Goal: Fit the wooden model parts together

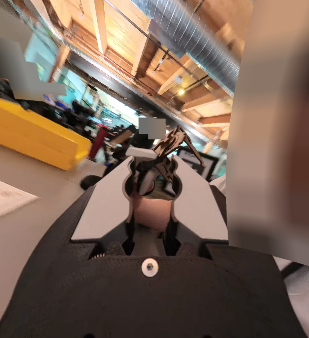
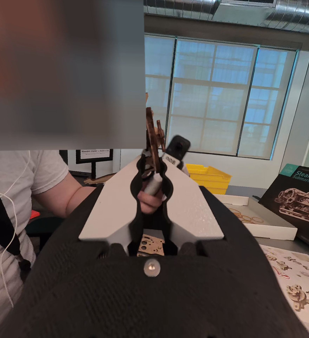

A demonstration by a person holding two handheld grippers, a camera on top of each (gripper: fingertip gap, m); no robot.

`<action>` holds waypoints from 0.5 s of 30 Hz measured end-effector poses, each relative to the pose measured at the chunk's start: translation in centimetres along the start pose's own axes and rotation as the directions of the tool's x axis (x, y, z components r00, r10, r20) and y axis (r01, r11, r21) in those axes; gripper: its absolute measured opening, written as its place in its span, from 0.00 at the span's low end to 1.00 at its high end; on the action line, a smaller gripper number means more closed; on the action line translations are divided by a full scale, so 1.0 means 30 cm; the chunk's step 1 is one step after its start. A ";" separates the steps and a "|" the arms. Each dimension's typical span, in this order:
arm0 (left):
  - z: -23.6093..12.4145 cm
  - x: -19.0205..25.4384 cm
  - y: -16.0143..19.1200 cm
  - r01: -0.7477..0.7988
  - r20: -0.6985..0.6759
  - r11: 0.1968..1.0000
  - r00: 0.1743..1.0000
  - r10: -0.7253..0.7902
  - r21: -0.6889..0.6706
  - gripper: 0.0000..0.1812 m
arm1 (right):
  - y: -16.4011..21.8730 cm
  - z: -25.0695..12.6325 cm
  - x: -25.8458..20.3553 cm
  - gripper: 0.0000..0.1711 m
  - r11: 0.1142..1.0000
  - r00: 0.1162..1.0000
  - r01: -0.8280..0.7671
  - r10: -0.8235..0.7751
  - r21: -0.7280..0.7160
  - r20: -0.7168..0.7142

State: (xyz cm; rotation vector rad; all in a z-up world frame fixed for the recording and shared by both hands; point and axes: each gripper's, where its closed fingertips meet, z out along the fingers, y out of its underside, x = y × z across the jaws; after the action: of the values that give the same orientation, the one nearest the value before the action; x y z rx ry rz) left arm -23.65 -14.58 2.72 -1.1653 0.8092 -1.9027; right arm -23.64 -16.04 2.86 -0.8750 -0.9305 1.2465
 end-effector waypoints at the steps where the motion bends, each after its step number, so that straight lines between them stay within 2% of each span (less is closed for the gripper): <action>1: -0.001 0.016 -0.011 -0.119 0.032 0.993 0.992 0.120 -0.010 0.23 | 0.005 0.002 -0.002 0.07 1.000 1.000 -0.007 0.007 -0.007 0.006; 3: 0.003 0.043 -0.004 -0.313 0.070 0.948 0.946 0.317 -0.063 0.25 | 0.009 0.003 -0.003 0.07 1.000 1.000 -0.025 0.025 -0.007 0.015; 5: 0.018 0.058 0.032 -0.419 0.065 0.898 0.900 0.430 -0.138 0.24 | 0.010 0.001 -0.004 0.07 0.999 0.999 -0.038 0.038 -0.006 0.021; 9: 0.041 0.031 0.084 -0.469 0.089 0.854 0.863 0.497 -0.223 0.22 | 0.026 0.002 0.000 0.07 0.999 0.999 -0.031 0.032 -0.032 0.017; 11: 0.035 0.020 0.080 -0.497 0.117 0.836 0.839 0.531 -0.232 0.16 | 0.029 0.005 -0.005 0.08 0.998 0.999 -0.043 0.044 -0.035 0.027; 15: 0.032 0.015 0.085 -0.554 0.126 0.788 0.790 0.599 -0.269 0.16 | 0.037 0.000 -0.002 0.08 0.997 0.998 -0.059 0.061 -0.044 0.035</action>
State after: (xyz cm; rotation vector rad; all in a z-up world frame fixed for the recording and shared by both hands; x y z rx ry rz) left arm -22.22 -16.41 1.24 -1.0555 1.1290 -1.1818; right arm -24.06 -15.97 1.82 -0.9227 -0.9695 1.3018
